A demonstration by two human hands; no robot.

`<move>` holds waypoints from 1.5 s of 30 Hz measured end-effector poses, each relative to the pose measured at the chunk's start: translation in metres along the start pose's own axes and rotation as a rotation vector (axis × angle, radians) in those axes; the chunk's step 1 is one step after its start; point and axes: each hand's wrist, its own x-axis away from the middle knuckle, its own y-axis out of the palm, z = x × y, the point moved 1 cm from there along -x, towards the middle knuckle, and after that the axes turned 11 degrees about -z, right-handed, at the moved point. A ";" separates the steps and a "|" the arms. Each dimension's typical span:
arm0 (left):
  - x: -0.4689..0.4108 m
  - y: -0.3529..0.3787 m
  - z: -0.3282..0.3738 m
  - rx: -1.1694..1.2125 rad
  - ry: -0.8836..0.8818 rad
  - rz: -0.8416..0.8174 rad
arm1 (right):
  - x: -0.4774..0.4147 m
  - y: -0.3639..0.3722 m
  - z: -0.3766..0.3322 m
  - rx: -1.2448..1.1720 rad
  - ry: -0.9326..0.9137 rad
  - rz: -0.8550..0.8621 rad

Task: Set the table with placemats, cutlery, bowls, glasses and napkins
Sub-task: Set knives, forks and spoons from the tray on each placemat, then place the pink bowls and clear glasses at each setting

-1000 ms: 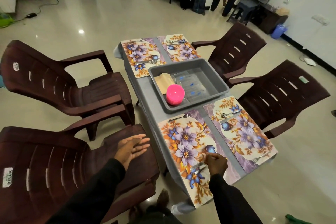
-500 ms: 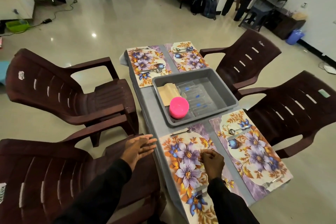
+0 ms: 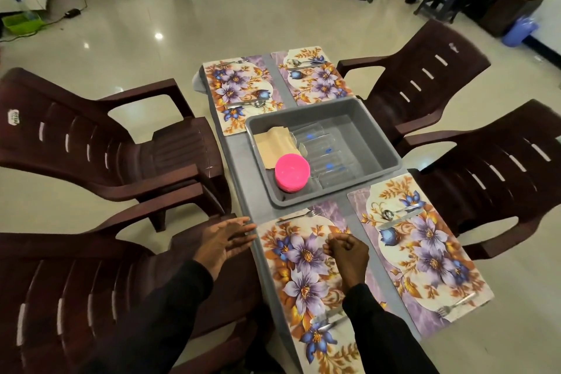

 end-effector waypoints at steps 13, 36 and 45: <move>-0.054 0.023 0.038 0.001 0.013 -0.037 | -0.083 0.020 -0.044 0.118 -0.061 -0.111; -0.090 -0.007 0.055 0.163 -0.080 0.050 | -0.184 0.103 -0.088 0.543 0.039 -0.174; -0.078 0.016 0.053 0.257 -0.155 -0.041 | -0.078 0.084 -0.131 0.503 -0.264 -0.344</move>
